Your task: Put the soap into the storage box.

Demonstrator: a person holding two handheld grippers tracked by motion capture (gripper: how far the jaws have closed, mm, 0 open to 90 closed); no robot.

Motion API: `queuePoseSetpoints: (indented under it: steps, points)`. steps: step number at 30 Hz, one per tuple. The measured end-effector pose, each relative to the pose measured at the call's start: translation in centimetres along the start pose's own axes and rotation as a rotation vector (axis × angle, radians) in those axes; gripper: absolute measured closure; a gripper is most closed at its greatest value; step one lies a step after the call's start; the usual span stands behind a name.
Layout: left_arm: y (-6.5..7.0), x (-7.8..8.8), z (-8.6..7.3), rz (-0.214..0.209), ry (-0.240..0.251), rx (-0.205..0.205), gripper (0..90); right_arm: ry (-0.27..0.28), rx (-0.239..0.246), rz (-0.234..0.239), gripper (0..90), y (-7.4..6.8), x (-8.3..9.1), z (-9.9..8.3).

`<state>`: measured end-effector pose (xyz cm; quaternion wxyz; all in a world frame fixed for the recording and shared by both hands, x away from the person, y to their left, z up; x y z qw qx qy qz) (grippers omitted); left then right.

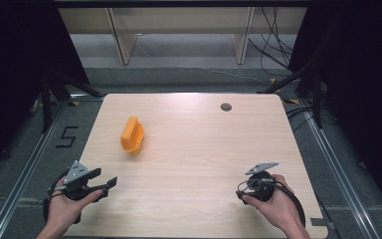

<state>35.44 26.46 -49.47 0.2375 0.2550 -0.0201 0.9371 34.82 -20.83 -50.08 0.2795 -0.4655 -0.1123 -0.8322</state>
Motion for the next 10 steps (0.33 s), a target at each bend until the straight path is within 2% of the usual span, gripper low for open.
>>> queuePoseSetpoints:
  steps: [3, 6, 8, 10]
  points:
    - [-0.23, -0.19, 0.38, 0.003, 0.014, -0.019, 27.7, 0.014, 0.007, 0.000, 47.6, 0.00, -0.08, 0.03]
    - [-0.44, -0.54, 0.01, -0.004, -0.003, -0.007, 27.7, 0.022, 0.007, 0.006, 47.7, -0.11, -0.06, 0.06]
    - [-0.44, -0.67, -0.13, -0.006, -0.010, 0.004, 27.7, 0.051, 0.004, -0.002, 48.1, -0.24, -0.09, 0.23]
    - [-0.36, -0.69, -0.09, -0.009, -0.015, -0.001, 27.7, 0.066, 0.015, -0.003, 48.6, -0.24, 0.01, 0.35]
Point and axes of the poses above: each handheld gripper's, and its own axes: x roughly backward along the jaws, z roughly out of its top, y roughly to its right, the point moved 5 cm from there along -x, roughly forward along the jaws, and after that the axes turned 3 degrees about y, right-handed, at the moved point
